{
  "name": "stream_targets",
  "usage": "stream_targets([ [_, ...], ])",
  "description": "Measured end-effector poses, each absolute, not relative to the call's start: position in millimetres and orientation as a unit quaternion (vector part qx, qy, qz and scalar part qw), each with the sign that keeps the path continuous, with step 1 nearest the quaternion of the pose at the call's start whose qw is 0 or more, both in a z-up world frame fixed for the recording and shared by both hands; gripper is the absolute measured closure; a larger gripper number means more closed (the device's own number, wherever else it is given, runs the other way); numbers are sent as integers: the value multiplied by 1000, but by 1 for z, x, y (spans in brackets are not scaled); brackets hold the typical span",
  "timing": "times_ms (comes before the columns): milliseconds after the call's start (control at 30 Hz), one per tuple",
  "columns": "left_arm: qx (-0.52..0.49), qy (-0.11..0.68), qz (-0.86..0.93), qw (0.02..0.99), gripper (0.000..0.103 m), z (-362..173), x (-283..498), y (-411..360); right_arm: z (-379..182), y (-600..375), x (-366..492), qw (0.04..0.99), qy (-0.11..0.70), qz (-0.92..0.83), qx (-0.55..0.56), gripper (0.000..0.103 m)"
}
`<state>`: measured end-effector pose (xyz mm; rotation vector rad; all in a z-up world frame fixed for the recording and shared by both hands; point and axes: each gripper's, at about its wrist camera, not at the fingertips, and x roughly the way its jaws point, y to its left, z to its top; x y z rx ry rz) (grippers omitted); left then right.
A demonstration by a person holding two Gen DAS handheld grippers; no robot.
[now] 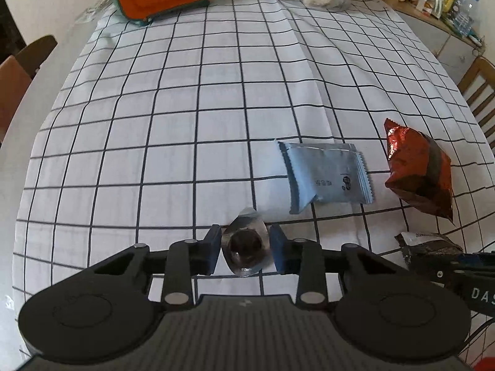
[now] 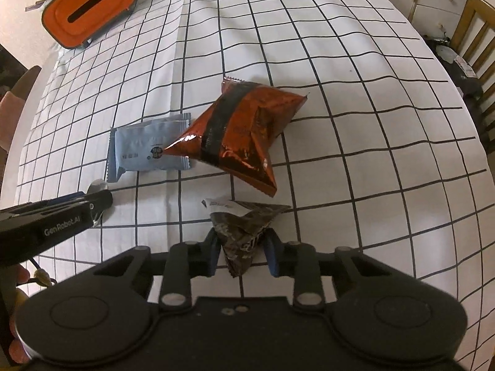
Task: Organize snacks
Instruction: 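Grasp the silver cup candy with the left tool while the right grasps the dark chocolate wrapper, then lift both held snacks off the table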
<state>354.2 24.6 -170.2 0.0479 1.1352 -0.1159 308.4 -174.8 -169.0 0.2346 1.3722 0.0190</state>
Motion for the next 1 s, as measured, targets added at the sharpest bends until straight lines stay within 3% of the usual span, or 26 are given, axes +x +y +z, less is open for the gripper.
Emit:
stream_targets([
  [367,3,542,-49,839,76,-162,339,38,-151,-180,293,776,618,21,127,83],
  [1000,-22,524,-39,850,76,-112,277,55,-91,-199,252,793,587,82,142,84],
])
